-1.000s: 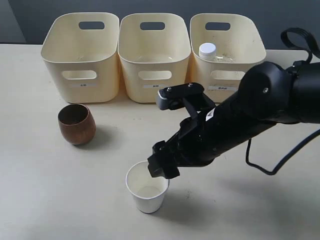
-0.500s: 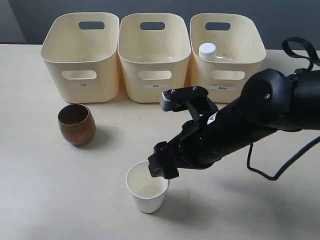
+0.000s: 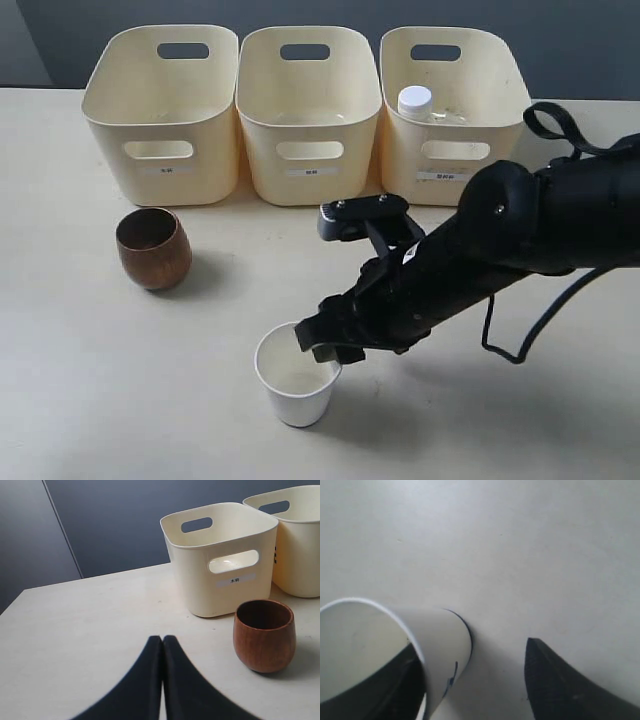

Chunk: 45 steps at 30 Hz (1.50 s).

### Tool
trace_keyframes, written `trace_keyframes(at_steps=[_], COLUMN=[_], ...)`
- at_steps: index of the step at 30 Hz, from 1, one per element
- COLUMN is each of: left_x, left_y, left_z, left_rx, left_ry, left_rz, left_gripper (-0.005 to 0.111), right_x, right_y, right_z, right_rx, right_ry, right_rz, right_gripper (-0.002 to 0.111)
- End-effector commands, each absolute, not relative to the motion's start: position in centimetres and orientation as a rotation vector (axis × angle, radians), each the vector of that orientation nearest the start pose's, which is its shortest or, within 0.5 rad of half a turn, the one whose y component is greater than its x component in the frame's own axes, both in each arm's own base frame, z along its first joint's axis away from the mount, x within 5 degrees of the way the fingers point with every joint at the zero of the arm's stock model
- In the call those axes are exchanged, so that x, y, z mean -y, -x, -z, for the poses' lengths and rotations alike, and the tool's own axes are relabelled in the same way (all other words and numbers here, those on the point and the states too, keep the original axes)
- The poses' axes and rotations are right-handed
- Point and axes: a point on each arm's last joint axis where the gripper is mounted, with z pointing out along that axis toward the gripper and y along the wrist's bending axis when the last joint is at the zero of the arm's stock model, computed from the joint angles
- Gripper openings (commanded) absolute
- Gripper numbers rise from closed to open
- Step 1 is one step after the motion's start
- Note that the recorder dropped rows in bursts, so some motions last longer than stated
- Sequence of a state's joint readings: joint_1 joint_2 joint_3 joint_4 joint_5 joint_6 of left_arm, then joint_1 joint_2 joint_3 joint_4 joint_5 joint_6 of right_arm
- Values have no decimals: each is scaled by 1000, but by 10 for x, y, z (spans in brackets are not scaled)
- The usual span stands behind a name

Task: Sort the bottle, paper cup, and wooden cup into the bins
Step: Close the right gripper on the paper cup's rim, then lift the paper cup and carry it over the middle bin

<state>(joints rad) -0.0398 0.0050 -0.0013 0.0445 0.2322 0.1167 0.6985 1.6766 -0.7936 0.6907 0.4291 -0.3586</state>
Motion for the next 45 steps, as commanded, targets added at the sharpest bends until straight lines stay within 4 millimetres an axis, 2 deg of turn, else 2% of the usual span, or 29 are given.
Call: trace_keyframes(at_steps=[1,11,13,17,27,35,45], left_x=[1,1,1,1,1,1,1], left_y=[-56,-56,-56,-56,-56,-56,-56], left_z=[-192,-192,-192,-192,-192,-192,-192], left_rx=[-1708,-1708,-1708,-1708,-1708,-1708,-1708], left_ry=[-164,-164,-164,-164,-164,-164,-164], left_rz=[-93,-93,-93,-93,-93,-93,-93], left_gripper=[0,0,0,0,0,0,0], right_x=[-209,-210,-210,-210,-219,-232,-238], right_y=[-213,-212,-213,-213,-225,-241,-255], right_z=[-157,-154,-152,-149,-163,-202,-248], right_rx=[-2721,-2738,-2748,-2756,-2679,-2530,-2325], right_ry=[650,635,632,639,637,625,620], right_rz=[-623,-632,-630,-624,-641,-701,-701], right_gripper=[54,52,42,0,-1,-1,-1])
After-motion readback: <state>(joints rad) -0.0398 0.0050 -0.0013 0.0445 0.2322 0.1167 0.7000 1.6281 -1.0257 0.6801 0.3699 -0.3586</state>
